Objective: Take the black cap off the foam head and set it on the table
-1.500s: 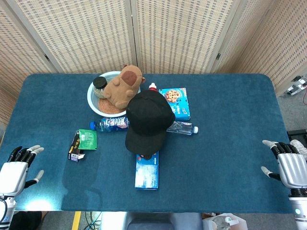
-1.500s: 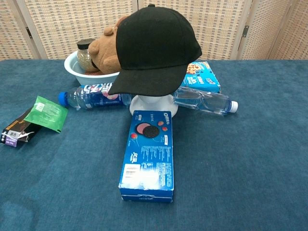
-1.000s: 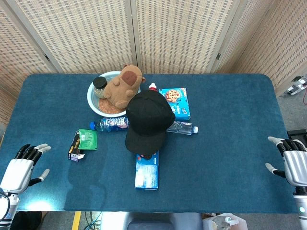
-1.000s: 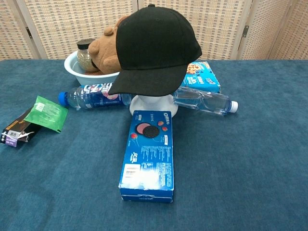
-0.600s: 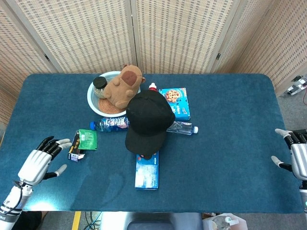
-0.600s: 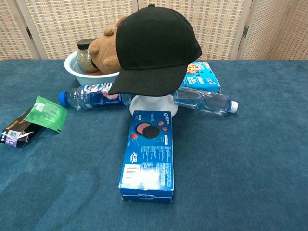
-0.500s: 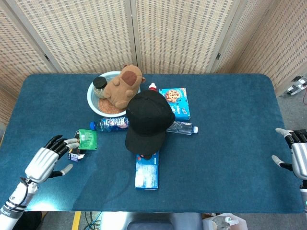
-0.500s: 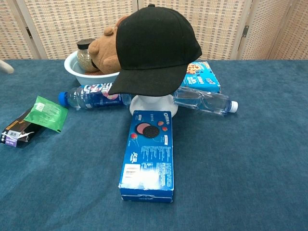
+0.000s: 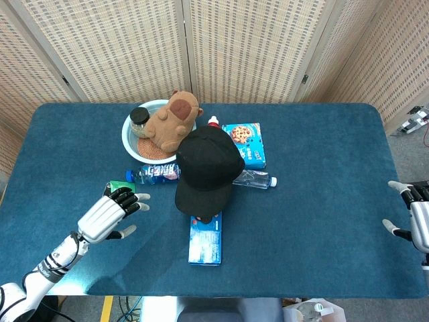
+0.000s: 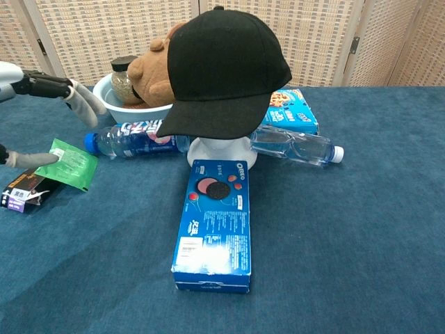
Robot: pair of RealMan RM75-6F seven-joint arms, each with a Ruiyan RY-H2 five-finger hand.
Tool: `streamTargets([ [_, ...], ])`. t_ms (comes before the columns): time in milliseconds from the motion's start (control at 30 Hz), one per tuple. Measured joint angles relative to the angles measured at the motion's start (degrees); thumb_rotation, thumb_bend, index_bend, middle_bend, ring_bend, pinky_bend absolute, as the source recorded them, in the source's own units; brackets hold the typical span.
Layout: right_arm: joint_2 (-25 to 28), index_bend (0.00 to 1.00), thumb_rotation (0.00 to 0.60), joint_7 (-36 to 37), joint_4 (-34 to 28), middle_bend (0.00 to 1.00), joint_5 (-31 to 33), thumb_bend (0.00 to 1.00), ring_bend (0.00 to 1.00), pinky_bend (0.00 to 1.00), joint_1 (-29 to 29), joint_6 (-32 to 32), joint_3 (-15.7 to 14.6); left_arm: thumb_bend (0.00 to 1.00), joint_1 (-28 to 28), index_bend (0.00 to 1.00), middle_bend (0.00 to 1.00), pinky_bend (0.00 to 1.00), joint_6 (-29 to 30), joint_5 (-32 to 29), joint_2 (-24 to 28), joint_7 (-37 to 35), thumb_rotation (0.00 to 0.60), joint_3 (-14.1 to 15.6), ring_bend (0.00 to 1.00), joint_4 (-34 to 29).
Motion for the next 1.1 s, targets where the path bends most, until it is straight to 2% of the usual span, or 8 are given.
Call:
streamTargets([
  [67, 0.03, 0.28, 0.600, 0.17, 0.10, 0.32, 0.09, 0.05, 0.25, 0.29, -0.13, 0.09, -0.05, 0.25, -0.98, 0.35, 0.40, 0.50, -1.05, -0.68, -0.59, 1.85, 0.600, -0.43, 0.46, -0.06],
  [200, 0.04, 0.28, 0.600, 0.58, 0.44, 0.32, 0.20, 0.05, 0.25, 0.29, -0.38, 0.16, -0.22, 0.25, -2.32, 0.31, 0.61, 0.77, -3.76, -2.51, -0.61, 3.93, 0.600, -0.74, 0.65, -1.24],
  [333, -0.09, 0.28, 0.600, 0.92, 0.76, 0.32, 0.20, 0.05, 0.25, 0.29, -0.44, 0.04, -0.37, 0.25, -4.03, 0.31, 0.79, 0.90, -6.20, -4.33, -0.59, 5.32, 0.600, -0.96, 0.81, -2.65],
  [433, -0.27, 0.28, 0.600, 1.11, 0.98, 0.32, 0.17, 0.05, 0.25, 0.29, -0.44, -0.09, -0.46, 0.25, -4.77, 0.32, 0.88, 0.94, -5.57, -4.11, -2.02, 4.89, 0.600, -1.18, 0.88, -1.63],
  [533, -0.36, 0.28, 0.600, 1.19, 1.13, 0.32, 0.23, 0.05, 0.25, 0.29, -0.49, -0.17, -0.56, 0.25, -5.60, 0.32, 0.91, 0.96, -4.76, -3.87, -3.92, 4.54, 0.600, -1.37, 0.91, 0.15],
  [1100, -0.86, 0.28, 0.600, 1.34, 1.96, 0.32, 1.37, 0.05, 0.25, 0.29, -0.58, -1.41, -0.90, 0.22, -7.81, 0.29, 0.96, 0.98, -3.06, -7.03, -12.61, 6.47, 0.600, -2.29, 0.94, 2.31],
])
